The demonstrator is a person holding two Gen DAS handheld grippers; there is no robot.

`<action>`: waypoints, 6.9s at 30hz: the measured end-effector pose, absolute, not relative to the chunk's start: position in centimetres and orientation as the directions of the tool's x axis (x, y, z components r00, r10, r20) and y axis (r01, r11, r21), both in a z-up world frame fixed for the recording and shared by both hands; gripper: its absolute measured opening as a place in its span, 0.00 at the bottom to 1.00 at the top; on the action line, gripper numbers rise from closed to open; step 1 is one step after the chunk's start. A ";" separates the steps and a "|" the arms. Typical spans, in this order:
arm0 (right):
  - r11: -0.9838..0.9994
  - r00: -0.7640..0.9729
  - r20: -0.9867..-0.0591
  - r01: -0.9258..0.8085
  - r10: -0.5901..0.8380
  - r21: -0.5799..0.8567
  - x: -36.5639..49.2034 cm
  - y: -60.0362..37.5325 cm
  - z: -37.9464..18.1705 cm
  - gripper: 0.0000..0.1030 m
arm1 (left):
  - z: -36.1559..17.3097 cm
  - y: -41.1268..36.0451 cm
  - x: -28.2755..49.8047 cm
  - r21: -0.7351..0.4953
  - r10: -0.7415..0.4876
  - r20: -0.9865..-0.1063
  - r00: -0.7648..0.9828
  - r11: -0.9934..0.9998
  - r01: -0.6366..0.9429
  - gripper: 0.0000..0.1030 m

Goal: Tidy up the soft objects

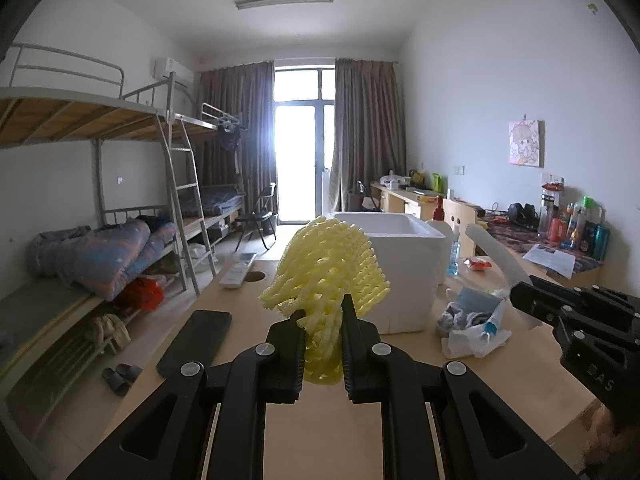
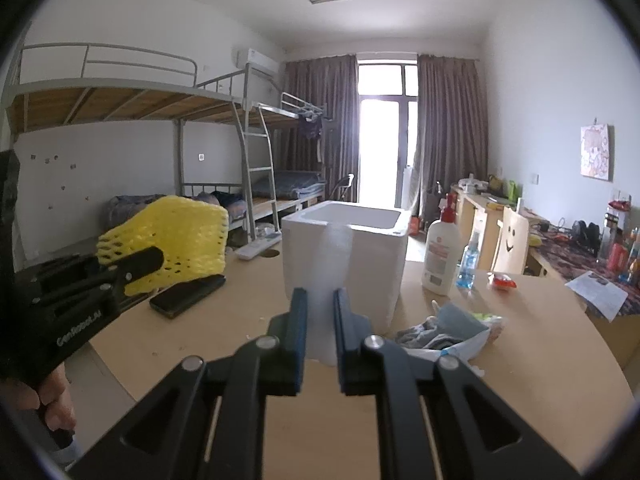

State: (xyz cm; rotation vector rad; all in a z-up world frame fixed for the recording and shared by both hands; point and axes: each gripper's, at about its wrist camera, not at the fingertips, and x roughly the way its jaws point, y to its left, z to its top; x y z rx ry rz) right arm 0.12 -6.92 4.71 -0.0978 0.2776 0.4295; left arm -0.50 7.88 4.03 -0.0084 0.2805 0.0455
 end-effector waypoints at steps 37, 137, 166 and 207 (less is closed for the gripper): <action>0.919 0.869 -0.341 -0.393 0.359 -0.035 10.3 -5.5 10.0 0.14 | 8.9 9.3 12.6 -0.022 -0.054 -0.369 0.928 0.999 0.049 0.16; 0.891 0.782 -0.479 -0.453 0.399 0.002 21.7 0.5 9.3 0.18 | 6.9 15.7 19.2 0.010 0.160 -0.431 0.888 0.985 -0.172 0.99; 0.905 0.803 -0.458 -0.425 0.381 0.008 20.4 -0.7 10.5 0.94 | 7.4 14.7 17.6 0.006 0.135 -0.397 0.908 0.990 -0.144 0.99; 0.954 0.906 -0.314 -0.298 0.283 0.000 2.5 -9.2 9.8 0.99 | 8.9 5.7 2.2 -0.001 -0.009 -0.259 0.966 1.000 0.009 0.99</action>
